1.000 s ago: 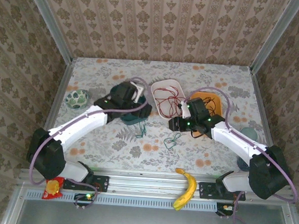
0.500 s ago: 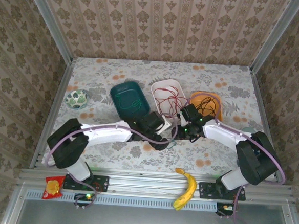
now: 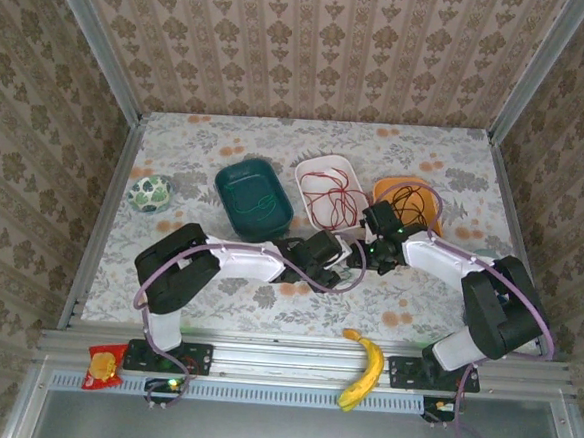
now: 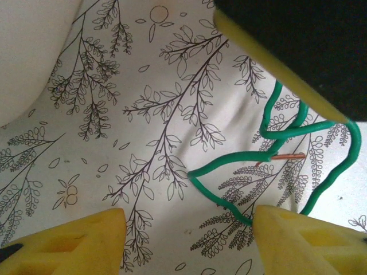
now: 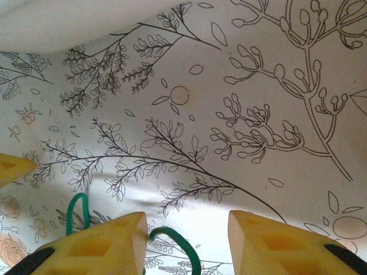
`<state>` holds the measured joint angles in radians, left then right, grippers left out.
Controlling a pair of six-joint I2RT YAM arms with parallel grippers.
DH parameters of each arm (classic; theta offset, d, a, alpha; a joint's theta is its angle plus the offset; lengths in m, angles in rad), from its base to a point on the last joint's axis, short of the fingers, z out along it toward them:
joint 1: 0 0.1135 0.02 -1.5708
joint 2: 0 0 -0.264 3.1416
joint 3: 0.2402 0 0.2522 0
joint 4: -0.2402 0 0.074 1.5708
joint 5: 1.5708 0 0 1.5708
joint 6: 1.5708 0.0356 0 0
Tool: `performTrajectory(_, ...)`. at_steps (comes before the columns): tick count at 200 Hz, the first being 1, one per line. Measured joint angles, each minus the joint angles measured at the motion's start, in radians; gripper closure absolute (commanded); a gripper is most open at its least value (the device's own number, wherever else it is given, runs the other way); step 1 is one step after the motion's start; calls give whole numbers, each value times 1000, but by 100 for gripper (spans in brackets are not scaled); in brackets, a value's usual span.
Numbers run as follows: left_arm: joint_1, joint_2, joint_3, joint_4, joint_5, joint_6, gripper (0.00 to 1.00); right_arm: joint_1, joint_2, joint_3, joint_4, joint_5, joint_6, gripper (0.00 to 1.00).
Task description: Untangle the cables
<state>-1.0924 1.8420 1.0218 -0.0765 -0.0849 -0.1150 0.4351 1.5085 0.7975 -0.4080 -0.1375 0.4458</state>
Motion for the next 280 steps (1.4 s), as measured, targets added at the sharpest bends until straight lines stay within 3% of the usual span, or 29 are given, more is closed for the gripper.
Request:
performTrajectory(41,15,-3,-21,45,53,8,43,0,-3,-2,7,-2,1,60)
performTrajectory(70,24,-3,-30,67,79,6,43,-1,-2,-2,16,-7,5,89)
performTrajectory(87,28,-3,-33,76,88,3,43,-4,-1,-1,26,-17,5,100)
performTrajectory(103,28,-5,-42,91,90,-4,43,-6,-4,-2,33,-29,5,100)
performTrajectory(130,54,-59,-114,138,153,-27,32,-3,-56,-6,50,-70,-1,100)
performTrajectory(169,195,-269,-238,225,340,-118,14,-29,-194,-39,105,-193,-4,100)
performTrajectory(191,243,-361,-258,274,423,-160,10,-40,-231,-40,150,-263,-3,100)
performTrajectory(251,256,-401,-257,293,542,-180,15,-69,-235,-40,271,-434,61,100)
performTrajectory(280,256,-394,-258,307,542,-194,30,-89,-235,-40,325,-500,105,100)
